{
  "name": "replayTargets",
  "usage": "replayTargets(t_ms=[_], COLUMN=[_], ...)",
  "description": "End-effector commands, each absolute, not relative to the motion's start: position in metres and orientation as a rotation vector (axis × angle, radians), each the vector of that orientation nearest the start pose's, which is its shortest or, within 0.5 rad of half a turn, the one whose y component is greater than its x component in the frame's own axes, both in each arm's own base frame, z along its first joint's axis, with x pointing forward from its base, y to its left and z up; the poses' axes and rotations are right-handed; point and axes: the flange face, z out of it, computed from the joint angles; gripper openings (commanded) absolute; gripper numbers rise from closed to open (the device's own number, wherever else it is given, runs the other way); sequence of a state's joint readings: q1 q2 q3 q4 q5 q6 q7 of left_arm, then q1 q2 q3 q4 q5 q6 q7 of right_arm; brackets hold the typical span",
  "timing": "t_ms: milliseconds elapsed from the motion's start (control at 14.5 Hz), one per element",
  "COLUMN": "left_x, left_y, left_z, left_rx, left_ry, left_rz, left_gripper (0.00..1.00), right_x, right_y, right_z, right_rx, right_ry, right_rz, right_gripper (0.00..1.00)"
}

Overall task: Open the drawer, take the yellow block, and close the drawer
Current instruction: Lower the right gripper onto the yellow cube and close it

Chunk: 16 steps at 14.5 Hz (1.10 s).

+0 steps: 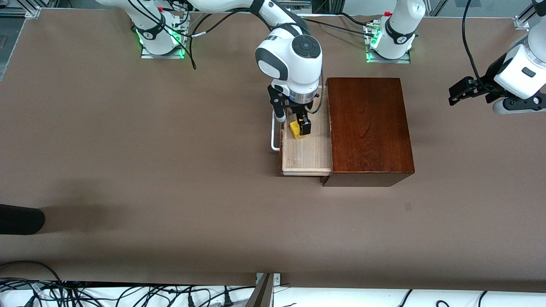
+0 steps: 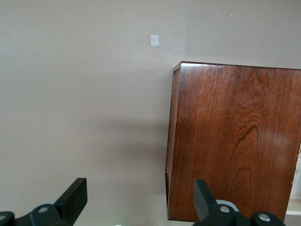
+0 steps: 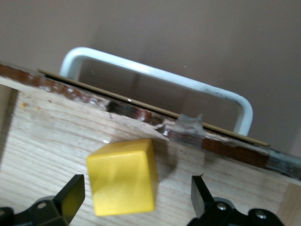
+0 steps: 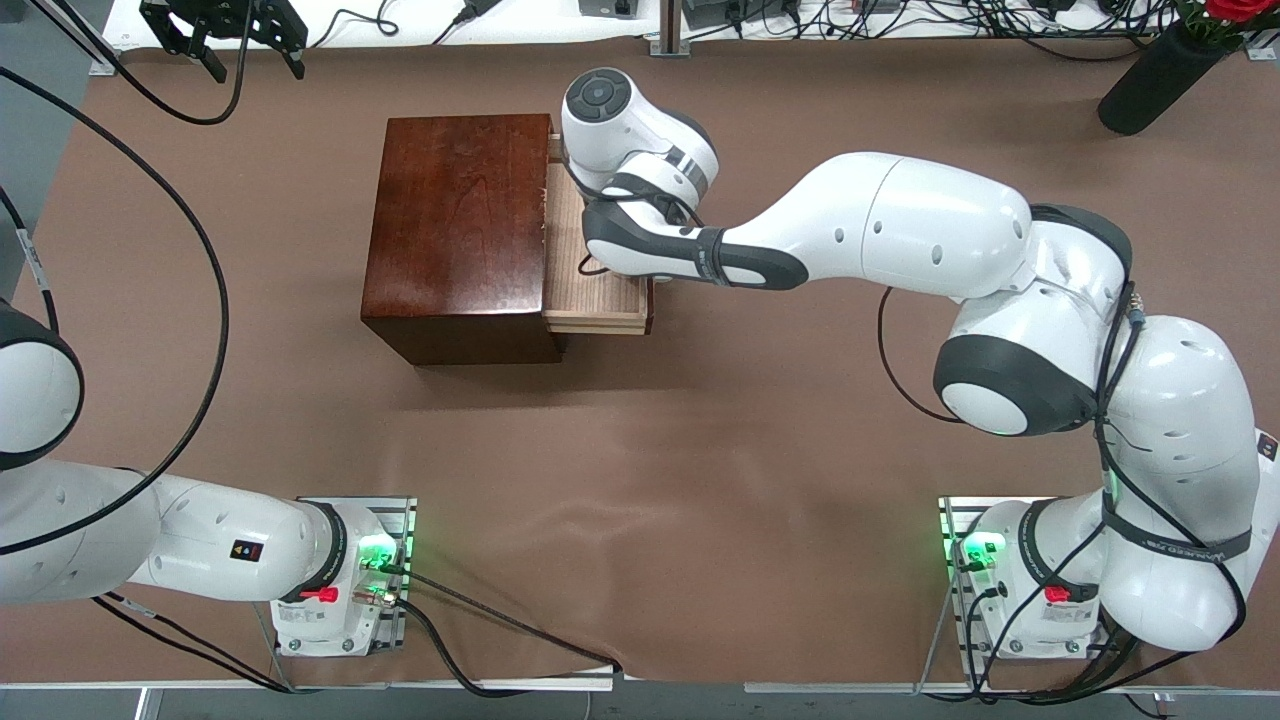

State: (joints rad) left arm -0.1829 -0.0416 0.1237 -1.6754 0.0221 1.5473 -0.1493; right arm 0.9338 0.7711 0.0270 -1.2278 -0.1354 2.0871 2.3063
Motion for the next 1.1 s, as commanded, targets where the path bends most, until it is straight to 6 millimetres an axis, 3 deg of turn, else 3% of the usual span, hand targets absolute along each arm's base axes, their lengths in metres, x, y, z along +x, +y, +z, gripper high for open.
replayTargets(t_ms=[0,207,276,344,551,620,758,1033], left_x=[0.540,0.540,0.540,0.540,0.540,0.540,0.540,0.540], left_y=[-0.027,-0.027,-0.028,-0.027,-0.027,-0.027,-0.027,-0.027], left_z=[0.601,0.600,0.601,0.600,0.601,0.601,0.601,0.600], left_rx=[-3.122,-3.122,-3.122,-3.122,-3.122,-3.122,-3.122,-3.122], left_ry=[-0.122,-0.122,-0.119,-0.122,-0.122,-0.122,-0.122,-0.122], left_rz=[0.121,0.123,0.121,0.123,0.121,0.121,0.121,0.123], left_gripper=[1.00,1.00,1.00,1.00,1.00,1.00,1.00,1.00], right_x=[0.442,0.442,0.442,0.442,0.443,0.447,0.449,0.448], right_y=[0.622,0.621,0.621,0.621,0.622,0.621,0.619,0.620], right_z=[0.312,0.311,0.311,0.311,0.312,0.315,0.318,0.324], right_rx=[-2.458,-2.473,-2.483,-2.484,-2.469,-2.445,-2.436,-2.405], right_ry=[1.798,1.780,1.767,1.767,1.779,1.795,1.807,1.837], right_rz=[-0.175,-0.177,-0.177,-0.177,-0.172,-0.158,-0.154,-0.154], right_gripper=[1.00,0.99,0.92,0.79,0.19,0.08,0.00,0.00])
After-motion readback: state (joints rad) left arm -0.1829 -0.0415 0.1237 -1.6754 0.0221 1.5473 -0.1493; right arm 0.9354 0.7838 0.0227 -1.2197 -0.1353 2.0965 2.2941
